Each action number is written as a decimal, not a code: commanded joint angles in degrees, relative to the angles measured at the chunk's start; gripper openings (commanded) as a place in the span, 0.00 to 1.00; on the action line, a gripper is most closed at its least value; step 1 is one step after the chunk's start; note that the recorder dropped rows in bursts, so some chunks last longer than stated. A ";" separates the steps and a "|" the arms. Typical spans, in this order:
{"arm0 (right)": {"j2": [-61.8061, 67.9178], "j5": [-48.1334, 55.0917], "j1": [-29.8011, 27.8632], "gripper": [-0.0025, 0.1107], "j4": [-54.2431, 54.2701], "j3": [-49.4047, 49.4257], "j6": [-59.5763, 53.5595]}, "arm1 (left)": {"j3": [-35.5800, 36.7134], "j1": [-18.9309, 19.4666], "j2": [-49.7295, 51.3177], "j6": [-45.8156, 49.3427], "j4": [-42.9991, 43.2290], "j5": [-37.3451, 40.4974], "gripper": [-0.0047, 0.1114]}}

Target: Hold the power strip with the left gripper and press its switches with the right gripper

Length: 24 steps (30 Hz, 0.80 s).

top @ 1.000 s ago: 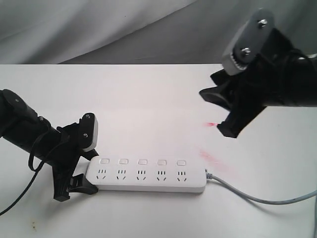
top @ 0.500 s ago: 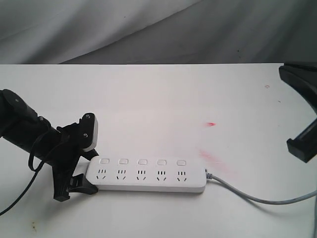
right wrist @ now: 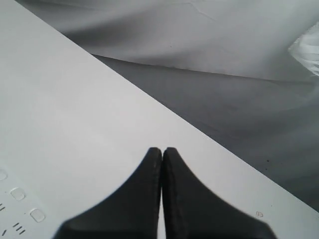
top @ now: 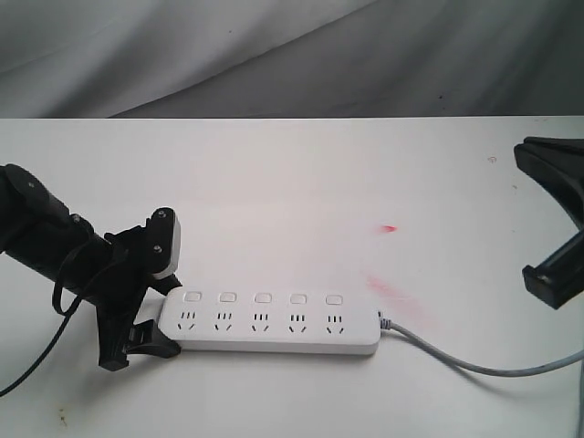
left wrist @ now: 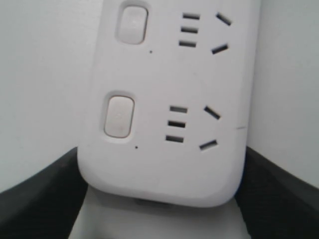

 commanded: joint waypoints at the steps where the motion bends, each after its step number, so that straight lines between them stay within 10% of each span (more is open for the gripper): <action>1: -0.75 -1.30 0.28 0.02 0.49 1.16 0.24 | -0.25 0.12 0.01 -0.09 -0.50 -0.51 0.56; 24: -30.37 -6.41 -17.65 0.02 5.73 20.97 0.24 | -0.25 0.12 0.01 -0.09 -0.50 -0.51 0.56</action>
